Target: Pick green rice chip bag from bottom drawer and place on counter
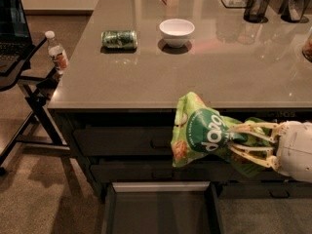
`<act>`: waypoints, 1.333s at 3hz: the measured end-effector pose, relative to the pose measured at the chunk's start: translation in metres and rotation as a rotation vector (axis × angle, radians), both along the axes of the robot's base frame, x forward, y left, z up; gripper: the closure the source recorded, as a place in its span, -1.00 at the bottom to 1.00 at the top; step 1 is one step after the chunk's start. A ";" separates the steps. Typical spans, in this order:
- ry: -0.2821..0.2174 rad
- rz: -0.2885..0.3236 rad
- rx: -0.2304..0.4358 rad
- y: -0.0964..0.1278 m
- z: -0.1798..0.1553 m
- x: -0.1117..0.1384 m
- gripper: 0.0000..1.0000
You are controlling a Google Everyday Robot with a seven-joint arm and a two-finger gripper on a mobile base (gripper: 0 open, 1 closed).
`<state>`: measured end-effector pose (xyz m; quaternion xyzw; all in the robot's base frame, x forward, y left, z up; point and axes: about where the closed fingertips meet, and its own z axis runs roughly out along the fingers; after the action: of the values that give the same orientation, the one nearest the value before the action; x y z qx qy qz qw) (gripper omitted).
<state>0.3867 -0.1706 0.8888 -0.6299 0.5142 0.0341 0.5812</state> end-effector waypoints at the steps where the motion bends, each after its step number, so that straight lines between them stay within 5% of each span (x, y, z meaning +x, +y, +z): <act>1: 0.000 0.001 0.000 0.000 0.000 0.000 1.00; 3: -0.038 0.039 -0.028 0.007 0.058 0.066 1.00; 4: 0.002 0.068 -0.029 0.025 0.081 0.111 1.00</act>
Offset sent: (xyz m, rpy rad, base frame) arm 0.0724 0.0086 0.0646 -0.0420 -0.0929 0.0676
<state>0.4980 -0.1456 0.9700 -0.6553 0.4933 0.0470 0.5701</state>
